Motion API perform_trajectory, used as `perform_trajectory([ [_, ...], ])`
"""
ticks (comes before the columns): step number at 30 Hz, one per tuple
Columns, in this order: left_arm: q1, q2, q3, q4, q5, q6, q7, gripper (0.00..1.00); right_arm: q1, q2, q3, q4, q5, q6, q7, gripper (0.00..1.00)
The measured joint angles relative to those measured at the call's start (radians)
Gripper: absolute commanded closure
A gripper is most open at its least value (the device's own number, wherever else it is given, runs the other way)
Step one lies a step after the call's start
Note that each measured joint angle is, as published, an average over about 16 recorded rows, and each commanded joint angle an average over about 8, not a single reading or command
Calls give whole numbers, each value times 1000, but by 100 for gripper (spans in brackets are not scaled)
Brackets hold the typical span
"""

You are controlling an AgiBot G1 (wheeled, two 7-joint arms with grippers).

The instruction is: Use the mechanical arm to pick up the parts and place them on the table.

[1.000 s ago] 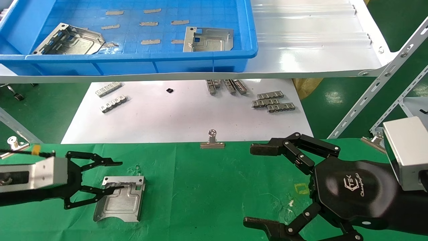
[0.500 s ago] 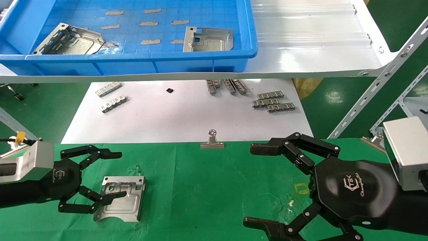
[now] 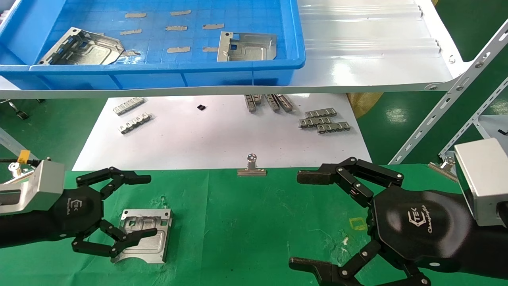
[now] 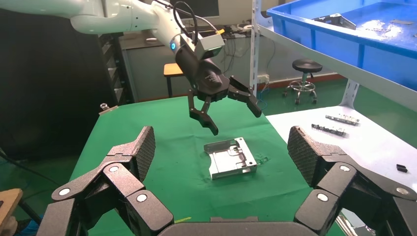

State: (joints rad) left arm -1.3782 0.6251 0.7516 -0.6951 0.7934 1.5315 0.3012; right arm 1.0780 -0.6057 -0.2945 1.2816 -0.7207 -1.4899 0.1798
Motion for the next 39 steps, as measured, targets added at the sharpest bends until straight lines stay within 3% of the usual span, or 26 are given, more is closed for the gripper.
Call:
perform_trajectory([
  [39, 241, -11, -375, -468, -50, -28, -388, 0, 1, 1, -2, 0, 1, 1, -1, 0],
])
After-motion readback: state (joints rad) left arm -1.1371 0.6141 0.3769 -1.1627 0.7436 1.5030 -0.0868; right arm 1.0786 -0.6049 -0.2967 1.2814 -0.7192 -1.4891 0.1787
